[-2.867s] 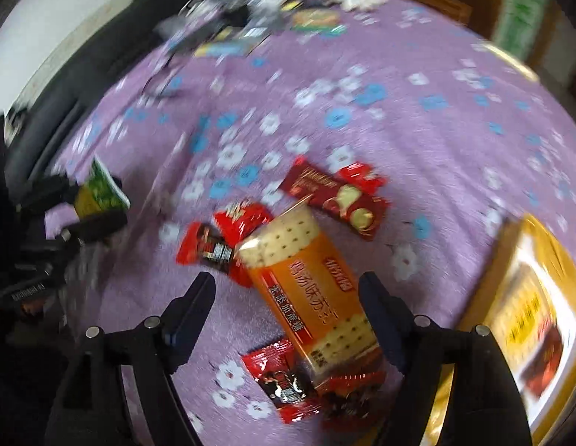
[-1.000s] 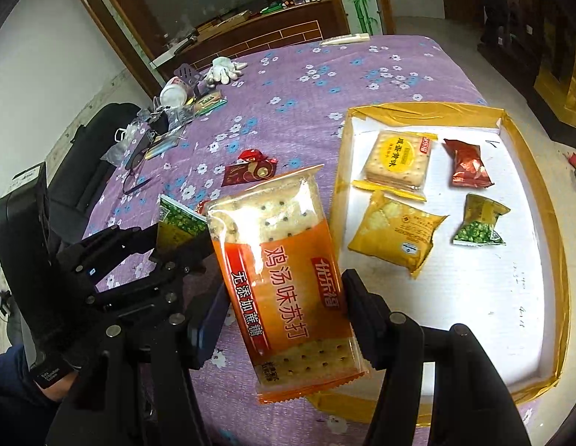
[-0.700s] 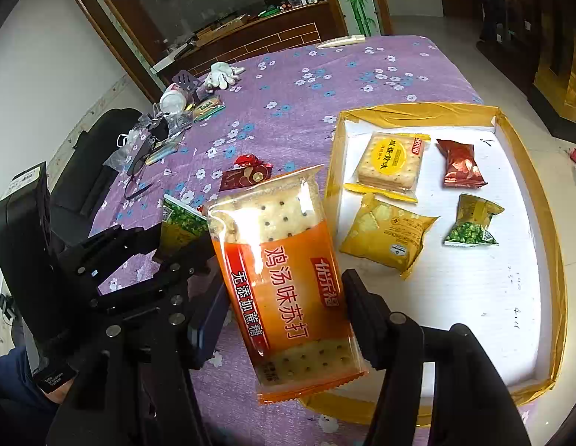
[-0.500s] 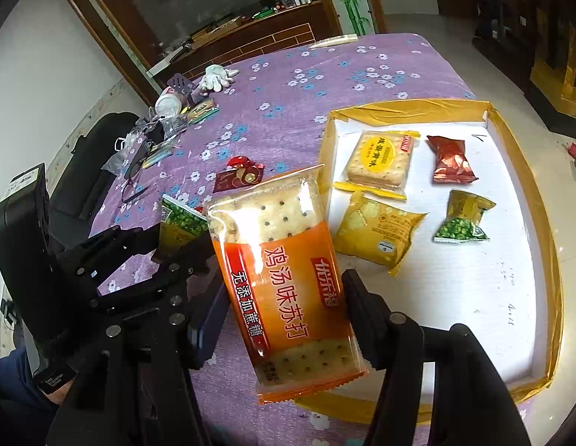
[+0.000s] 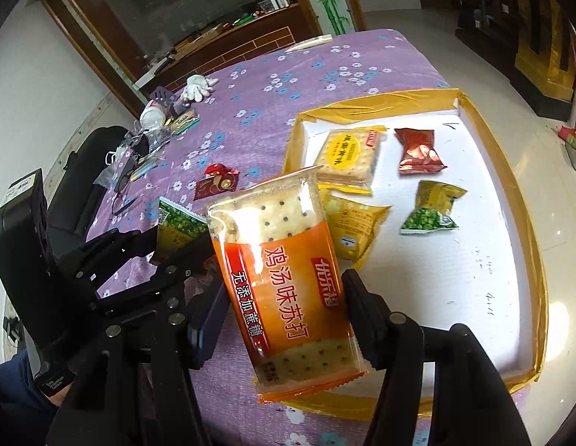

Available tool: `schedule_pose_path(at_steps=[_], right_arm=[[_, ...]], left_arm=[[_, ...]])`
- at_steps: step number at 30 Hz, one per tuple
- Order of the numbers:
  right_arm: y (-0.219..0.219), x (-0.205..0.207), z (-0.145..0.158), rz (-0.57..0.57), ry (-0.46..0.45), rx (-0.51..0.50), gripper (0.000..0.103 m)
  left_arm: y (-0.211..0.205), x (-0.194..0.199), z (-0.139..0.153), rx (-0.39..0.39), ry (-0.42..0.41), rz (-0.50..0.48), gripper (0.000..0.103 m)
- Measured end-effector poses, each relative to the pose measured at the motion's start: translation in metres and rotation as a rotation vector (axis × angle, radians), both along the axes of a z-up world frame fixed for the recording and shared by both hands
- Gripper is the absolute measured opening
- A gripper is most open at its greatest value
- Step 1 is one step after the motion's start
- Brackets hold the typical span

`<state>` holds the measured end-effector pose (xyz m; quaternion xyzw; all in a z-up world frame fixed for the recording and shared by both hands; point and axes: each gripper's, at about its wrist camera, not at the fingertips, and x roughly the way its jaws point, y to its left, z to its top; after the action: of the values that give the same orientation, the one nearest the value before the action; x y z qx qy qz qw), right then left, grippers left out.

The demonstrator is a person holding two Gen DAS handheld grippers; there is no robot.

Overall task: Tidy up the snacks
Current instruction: 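Carry the pea packet and orange cracker pack over the white tray with both grippers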

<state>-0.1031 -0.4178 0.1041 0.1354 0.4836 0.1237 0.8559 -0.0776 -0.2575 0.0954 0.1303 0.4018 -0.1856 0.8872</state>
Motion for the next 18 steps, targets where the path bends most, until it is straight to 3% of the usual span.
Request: schedule_pose_path(at_steps=[18], right_arm=[[-0.049,-0.003,-0.006,-0.109,0.031,-0.01,0.06]], left_arm=[[-0.045,0.004,-0.004,-0.04,0.021,-0.089,0.038]])
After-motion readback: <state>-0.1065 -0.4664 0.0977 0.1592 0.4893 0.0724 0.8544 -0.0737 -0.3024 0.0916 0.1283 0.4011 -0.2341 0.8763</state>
